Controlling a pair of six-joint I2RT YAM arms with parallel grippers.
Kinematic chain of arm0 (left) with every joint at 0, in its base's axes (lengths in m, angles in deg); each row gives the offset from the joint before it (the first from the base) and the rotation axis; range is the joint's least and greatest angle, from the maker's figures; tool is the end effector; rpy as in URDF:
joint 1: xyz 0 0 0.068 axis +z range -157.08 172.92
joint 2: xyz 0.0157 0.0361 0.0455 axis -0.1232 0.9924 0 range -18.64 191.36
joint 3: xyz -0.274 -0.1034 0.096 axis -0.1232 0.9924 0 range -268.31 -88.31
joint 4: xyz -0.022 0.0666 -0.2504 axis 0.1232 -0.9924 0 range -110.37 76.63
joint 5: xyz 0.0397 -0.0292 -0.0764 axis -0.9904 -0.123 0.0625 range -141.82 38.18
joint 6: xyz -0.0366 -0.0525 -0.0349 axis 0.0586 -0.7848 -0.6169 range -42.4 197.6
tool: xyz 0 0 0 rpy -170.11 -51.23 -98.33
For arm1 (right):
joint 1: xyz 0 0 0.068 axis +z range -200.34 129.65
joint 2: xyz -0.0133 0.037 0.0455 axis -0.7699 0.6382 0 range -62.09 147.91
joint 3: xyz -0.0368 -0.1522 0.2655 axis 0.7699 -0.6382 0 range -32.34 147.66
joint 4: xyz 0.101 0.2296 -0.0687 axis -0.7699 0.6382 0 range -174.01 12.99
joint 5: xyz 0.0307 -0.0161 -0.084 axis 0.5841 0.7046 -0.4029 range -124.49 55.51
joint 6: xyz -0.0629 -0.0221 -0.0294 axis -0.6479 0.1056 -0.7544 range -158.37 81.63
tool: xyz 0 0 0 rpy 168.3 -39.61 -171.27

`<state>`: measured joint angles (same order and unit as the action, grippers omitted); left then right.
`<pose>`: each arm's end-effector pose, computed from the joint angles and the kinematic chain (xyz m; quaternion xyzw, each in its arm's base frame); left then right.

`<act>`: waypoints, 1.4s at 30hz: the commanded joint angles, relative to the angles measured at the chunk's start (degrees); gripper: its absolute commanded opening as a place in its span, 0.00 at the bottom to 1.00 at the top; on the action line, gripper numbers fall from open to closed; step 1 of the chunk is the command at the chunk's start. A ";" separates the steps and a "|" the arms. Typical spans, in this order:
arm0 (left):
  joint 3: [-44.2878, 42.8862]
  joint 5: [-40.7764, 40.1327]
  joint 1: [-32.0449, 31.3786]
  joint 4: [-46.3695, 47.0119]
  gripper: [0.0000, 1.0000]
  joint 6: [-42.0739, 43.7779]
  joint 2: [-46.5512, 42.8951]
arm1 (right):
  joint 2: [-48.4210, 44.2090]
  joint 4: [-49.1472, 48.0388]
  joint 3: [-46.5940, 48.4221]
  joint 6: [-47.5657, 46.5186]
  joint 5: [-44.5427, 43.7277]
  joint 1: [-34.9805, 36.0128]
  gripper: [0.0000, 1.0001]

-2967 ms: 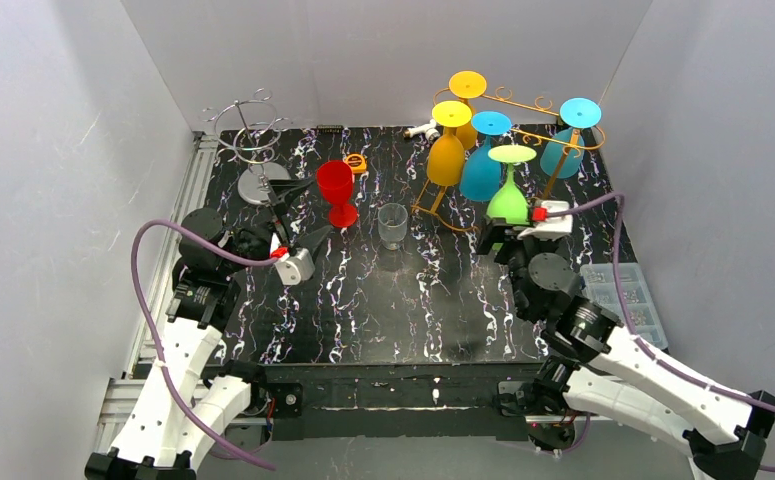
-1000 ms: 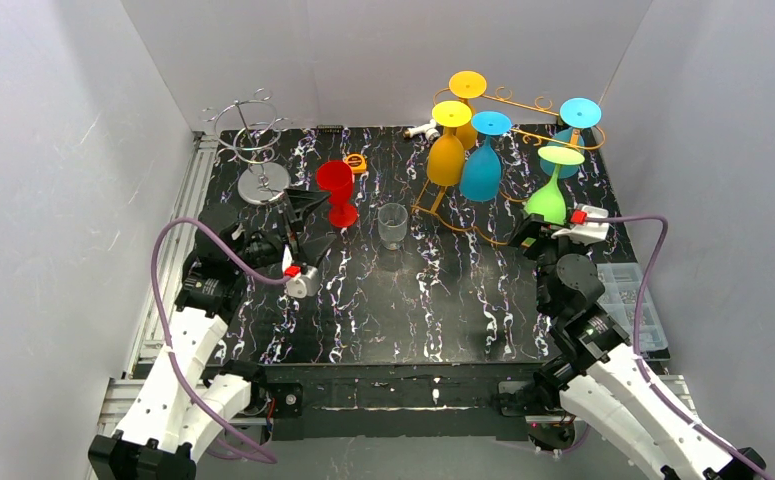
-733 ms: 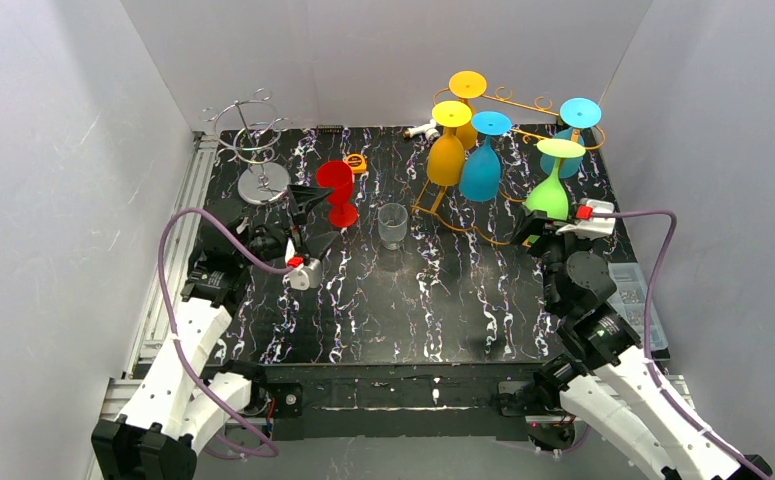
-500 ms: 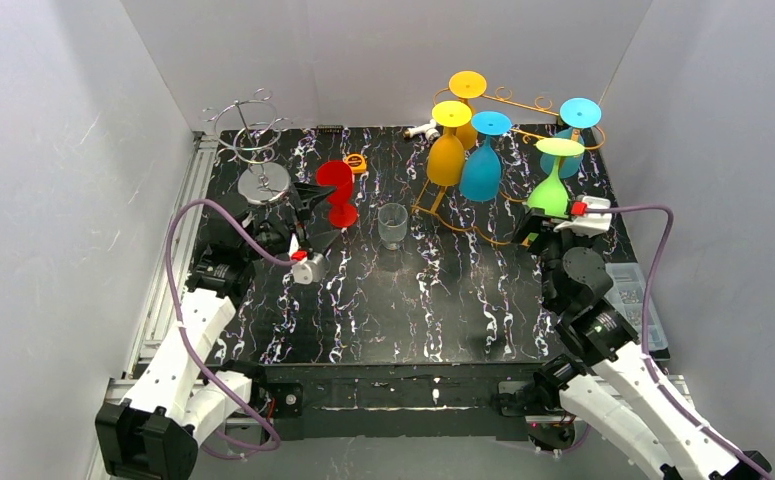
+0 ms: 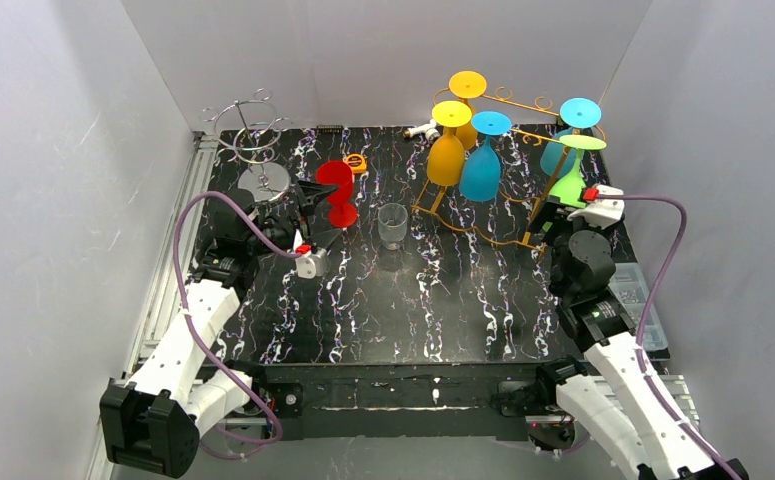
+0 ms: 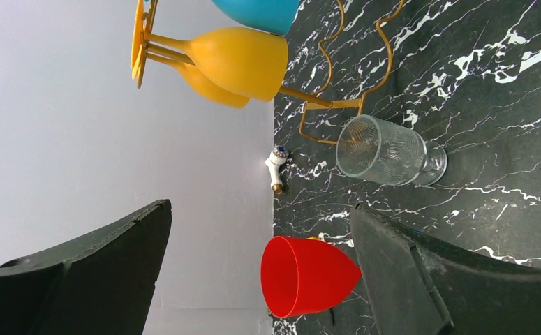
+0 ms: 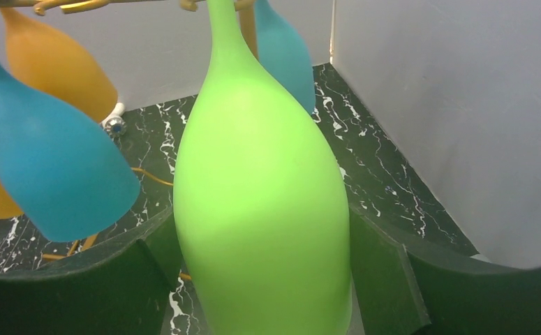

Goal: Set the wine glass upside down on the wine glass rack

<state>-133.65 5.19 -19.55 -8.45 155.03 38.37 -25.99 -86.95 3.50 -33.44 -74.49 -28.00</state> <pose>0.1973 -0.0957 0.3623 0.6884 0.2409 0.0125 0.6840 0.1455 0.0176 0.3551 0.1464 0.6787 -0.0692 0.7163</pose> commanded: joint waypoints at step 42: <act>1.16 0.13 1.13 2.54 0.99 -0.48 -0.15 | 1.91 -6.00 -3.71 6.36 19.00 -11.86 0.13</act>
<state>-132.58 4.54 -18.81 -6.11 154.89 38.83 -24.09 -88.42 0.44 -27.58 -56.29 -39.17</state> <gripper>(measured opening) 0.992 0.852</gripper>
